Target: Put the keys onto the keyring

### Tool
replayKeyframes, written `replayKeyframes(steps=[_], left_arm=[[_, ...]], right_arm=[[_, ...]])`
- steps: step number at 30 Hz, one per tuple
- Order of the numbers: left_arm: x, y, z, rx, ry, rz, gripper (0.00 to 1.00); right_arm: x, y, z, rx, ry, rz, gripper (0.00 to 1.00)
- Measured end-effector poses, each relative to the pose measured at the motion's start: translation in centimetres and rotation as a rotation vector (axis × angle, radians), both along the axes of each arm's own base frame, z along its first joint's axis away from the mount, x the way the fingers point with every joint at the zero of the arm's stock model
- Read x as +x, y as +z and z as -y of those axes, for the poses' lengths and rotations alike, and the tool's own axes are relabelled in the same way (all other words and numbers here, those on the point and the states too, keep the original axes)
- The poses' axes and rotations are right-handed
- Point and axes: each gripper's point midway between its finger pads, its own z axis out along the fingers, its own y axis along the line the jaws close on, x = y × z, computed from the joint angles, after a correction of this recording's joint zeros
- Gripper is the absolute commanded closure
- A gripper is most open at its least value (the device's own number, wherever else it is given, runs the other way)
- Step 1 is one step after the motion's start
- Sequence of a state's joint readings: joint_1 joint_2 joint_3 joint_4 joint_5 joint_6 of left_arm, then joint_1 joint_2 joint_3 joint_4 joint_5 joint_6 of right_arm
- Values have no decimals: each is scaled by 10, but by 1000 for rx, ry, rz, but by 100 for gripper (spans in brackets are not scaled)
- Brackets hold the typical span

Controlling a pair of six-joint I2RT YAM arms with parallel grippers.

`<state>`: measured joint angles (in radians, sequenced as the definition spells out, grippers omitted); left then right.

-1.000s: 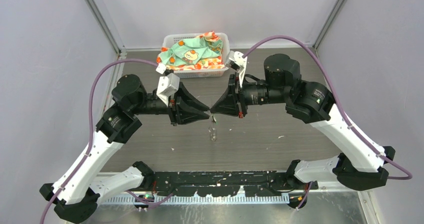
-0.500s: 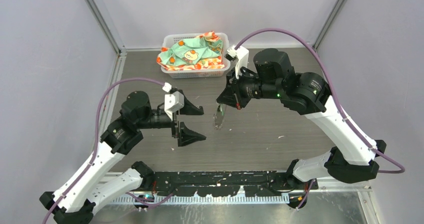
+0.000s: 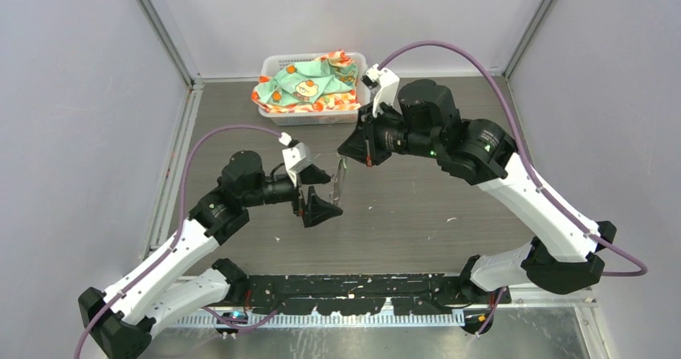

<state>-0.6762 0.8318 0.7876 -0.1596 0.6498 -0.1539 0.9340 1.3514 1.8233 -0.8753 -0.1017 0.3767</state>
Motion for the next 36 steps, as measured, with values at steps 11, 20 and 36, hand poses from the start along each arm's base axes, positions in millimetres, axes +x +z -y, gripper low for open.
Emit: replayKeyframes(steps=[11, 20, 36], left_arm=[[13, 10, 15, -20, 42, 117, 61], [29, 9, 3, 10, 144, 205, 95], [30, 14, -1, 84, 43, 543, 100]], right_arm=[[10, -1, -2, 59, -93, -38, 99], [11, 6, 15, 85, -163, -28, 96], [-8, 7, 20, 117, -133, -92, 52]])
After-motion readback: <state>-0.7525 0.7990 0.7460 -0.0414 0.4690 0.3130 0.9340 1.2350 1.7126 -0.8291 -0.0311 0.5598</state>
